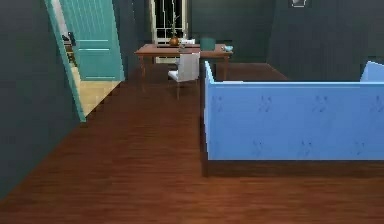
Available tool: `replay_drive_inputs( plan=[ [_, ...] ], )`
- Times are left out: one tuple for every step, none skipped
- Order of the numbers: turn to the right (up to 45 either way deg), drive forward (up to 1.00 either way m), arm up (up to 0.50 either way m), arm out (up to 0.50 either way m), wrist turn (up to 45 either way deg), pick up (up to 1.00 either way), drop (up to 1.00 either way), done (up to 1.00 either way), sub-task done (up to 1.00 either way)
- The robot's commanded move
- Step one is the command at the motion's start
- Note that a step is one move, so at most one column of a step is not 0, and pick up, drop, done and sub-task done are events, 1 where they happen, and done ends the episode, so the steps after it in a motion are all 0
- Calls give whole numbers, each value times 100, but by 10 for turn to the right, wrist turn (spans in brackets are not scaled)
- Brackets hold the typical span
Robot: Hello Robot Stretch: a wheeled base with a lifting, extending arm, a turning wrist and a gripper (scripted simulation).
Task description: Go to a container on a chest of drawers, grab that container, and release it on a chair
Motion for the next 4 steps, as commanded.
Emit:
replay_drive_inputs(
  plan=[
    [-450,0,0,0,0,0,0,0,0],
    [-450,0,0,0,0,0,0,0,0],
    [-450,0,0,0,0,0,0,0,0],
    [-420,0,0,0,0,0,0,0,0]
  ],
)
